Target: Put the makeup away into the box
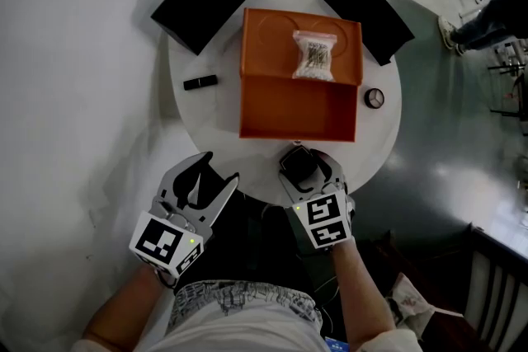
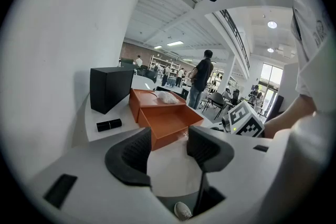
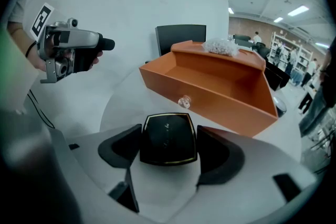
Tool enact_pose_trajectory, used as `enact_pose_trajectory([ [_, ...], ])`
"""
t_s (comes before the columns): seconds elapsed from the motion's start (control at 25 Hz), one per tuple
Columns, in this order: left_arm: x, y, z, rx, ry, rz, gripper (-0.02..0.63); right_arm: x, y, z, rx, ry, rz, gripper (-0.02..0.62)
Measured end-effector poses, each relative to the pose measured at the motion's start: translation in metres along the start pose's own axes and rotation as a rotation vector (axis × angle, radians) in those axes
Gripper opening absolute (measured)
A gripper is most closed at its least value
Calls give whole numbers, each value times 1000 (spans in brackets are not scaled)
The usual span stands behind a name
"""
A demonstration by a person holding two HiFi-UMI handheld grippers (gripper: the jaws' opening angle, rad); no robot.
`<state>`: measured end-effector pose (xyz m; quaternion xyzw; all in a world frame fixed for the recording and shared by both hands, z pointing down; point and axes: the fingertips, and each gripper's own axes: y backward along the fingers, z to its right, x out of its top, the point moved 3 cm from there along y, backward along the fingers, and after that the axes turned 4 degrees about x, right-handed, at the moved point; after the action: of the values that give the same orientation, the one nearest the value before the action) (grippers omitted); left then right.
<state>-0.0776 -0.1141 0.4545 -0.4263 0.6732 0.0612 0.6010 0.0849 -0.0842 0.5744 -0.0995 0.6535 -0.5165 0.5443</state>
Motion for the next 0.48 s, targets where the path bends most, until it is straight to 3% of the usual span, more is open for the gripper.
enact_pose_trajectory([
  [0.48,17,5,3,0,0,49,241,20,44,-10,15,-13,50,344],
])
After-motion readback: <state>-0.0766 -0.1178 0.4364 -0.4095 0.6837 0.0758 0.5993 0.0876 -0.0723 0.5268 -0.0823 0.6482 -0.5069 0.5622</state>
